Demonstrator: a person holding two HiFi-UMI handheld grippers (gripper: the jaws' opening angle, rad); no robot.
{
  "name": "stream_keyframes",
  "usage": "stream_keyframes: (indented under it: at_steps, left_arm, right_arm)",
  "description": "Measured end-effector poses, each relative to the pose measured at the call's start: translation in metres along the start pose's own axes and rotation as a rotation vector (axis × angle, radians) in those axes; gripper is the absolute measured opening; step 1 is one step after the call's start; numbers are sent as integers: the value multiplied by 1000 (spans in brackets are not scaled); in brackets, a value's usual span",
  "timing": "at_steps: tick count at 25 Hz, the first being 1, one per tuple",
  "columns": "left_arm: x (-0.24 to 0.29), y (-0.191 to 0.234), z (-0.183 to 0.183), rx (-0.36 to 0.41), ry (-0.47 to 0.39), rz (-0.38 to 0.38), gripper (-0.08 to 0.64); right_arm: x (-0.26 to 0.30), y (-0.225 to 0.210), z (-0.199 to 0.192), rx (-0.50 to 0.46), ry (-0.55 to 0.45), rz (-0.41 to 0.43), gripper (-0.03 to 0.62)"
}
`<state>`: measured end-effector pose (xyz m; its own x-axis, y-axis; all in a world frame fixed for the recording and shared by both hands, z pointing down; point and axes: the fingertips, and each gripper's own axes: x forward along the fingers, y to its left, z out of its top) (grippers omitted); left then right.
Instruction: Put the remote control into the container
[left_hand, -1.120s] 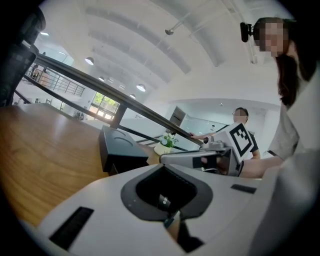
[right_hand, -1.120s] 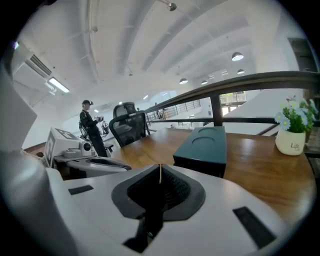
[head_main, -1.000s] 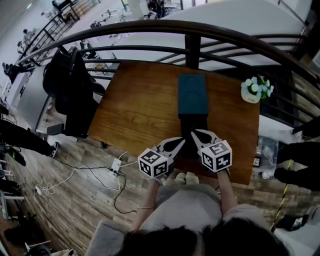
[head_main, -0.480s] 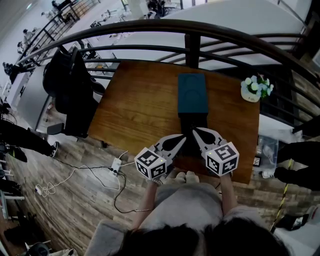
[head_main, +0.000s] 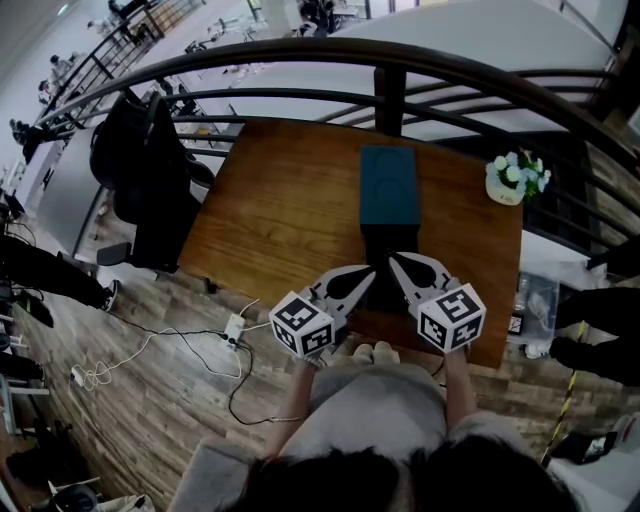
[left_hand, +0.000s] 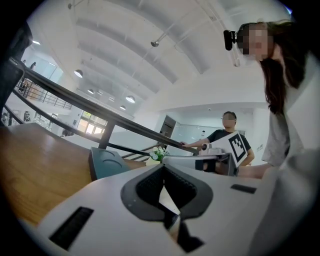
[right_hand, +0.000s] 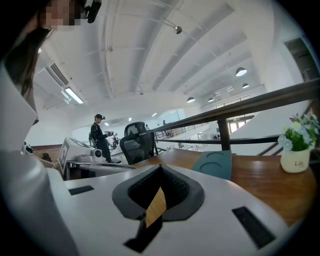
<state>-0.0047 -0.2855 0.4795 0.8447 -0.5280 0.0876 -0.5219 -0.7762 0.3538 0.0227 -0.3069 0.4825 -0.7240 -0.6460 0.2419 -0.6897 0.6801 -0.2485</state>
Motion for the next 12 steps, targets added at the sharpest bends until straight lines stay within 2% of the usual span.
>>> stream_keyframes:
  at_steps: [12]
  left_arm:
    - [3, -5, 3, 17, 6, -17, 5]
  right_arm:
    - [-4, 0, 1, -5, -11, -1, 29]
